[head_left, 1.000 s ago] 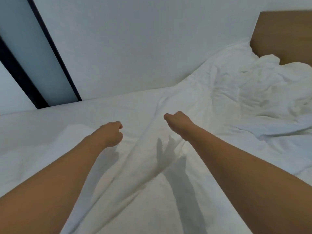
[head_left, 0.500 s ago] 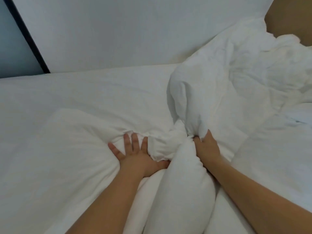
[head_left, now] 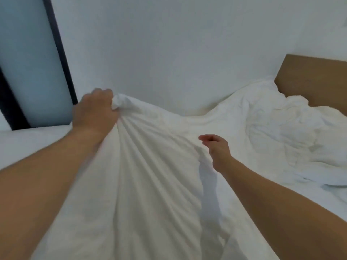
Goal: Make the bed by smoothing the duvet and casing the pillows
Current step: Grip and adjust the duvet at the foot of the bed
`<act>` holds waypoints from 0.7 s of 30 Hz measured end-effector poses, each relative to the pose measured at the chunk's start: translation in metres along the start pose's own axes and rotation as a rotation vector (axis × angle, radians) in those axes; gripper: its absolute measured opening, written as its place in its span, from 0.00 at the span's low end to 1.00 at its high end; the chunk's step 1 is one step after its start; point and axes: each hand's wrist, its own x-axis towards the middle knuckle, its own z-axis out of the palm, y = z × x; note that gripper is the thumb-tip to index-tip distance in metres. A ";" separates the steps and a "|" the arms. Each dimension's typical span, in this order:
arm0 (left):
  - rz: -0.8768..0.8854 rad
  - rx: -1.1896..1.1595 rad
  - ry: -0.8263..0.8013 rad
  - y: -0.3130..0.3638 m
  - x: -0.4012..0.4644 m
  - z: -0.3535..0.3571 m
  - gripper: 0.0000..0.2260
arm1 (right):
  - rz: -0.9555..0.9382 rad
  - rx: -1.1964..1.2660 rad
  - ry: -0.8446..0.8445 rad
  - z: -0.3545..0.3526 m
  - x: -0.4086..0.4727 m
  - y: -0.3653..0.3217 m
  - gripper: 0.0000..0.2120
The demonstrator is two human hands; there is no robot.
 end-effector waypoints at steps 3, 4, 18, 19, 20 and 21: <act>-0.046 0.247 0.091 -0.006 0.028 0.003 0.10 | -0.008 -0.277 -0.193 0.038 0.007 0.000 0.17; -0.093 0.367 -0.066 -0.008 0.020 0.017 0.13 | -0.006 -0.468 -0.237 0.044 0.011 0.008 0.21; -0.284 0.242 -0.915 -0.017 -0.005 0.329 0.41 | -0.480 -1.631 -0.330 0.057 0.164 0.180 0.35; -0.267 0.299 -0.907 -0.020 -0.017 0.352 0.42 | -0.522 -1.630 -0.326 0.057 0.170 0.188 0.32; -0.262 0.316 -0.877 -0.020 -0.022 0.369 0.44 | -0.552 -1.618 -0.330 0.056 0.174 0.192 0.30; -0.277 0.294 -0.845 -0.019 -0.020 0.381 0.45 | -0.584 -1.602 -0.318 0.055 0.178 0.193 0.29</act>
